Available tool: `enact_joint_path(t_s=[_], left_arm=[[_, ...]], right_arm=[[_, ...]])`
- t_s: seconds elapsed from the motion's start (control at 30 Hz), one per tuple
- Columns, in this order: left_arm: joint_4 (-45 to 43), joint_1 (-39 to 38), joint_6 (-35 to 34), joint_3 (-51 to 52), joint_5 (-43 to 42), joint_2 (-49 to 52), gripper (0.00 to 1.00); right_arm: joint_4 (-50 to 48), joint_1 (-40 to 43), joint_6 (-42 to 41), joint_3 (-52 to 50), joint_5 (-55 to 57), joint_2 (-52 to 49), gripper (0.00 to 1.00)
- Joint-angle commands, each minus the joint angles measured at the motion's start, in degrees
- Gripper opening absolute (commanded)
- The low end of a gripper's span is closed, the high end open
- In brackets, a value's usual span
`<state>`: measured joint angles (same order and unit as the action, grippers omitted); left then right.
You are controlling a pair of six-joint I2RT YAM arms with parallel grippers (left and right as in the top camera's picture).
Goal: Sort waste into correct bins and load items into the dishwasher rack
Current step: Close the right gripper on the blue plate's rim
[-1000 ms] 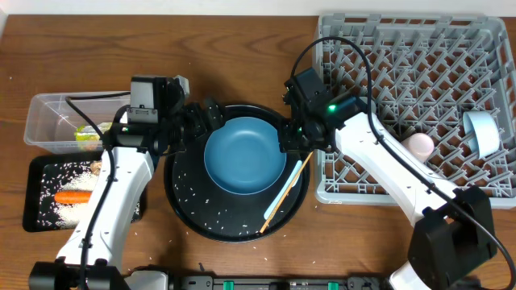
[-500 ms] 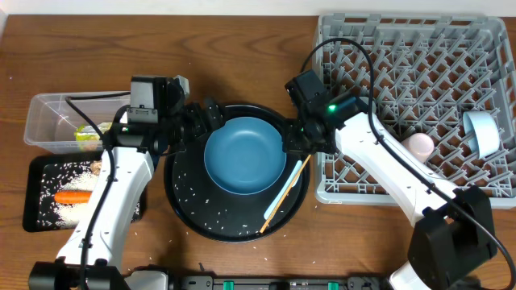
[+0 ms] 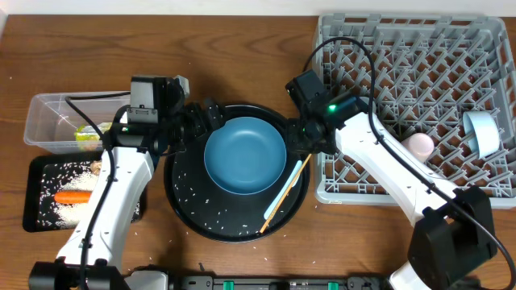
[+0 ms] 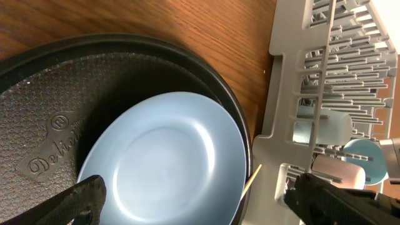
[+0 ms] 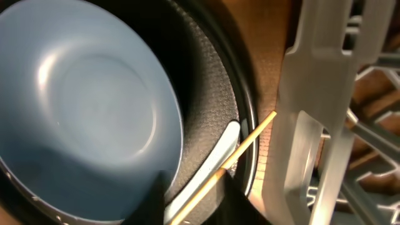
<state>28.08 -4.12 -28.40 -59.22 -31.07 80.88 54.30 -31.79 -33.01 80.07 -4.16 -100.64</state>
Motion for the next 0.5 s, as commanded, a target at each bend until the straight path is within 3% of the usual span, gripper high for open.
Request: enact_joint_path(t_s=[0.0, 0.07, 0.13, 0.33, 0.47], left_arm=[[0.0, 0.3, 0.7, 0.0, 0.7, 0.0, 0.98], [0.0, 0.3, 0.7, 0.0, 0.7, 0.0, 0.98], [0.0, 0.3, 0.7, 0.0, 0.7, 0.0, 0.98], [0.0, 0.3, 0.7, 0.0, 0.7, 0.0, 0.98], [0.0, 0.3, 0.7, 0.0, 0.7, 0.0, 0.98]], right_arm=[[-0.2, -0.5, 3.6, 0.2, 0.7, 0.8, 0.35], [-0.8, -0.5, 3.6, 0.2, 0.7, 0.8, 0.47], [-2.3, -0.5, 5.0, 0.2, 0.7, 0.8, 0.49], [-6.2, -1.6, 14.5, 0.2, 0.7, 0.5, 0.32], [-8.1, -2.0, 19.6, 0.2, 0.8, 0.2, 0.33]])
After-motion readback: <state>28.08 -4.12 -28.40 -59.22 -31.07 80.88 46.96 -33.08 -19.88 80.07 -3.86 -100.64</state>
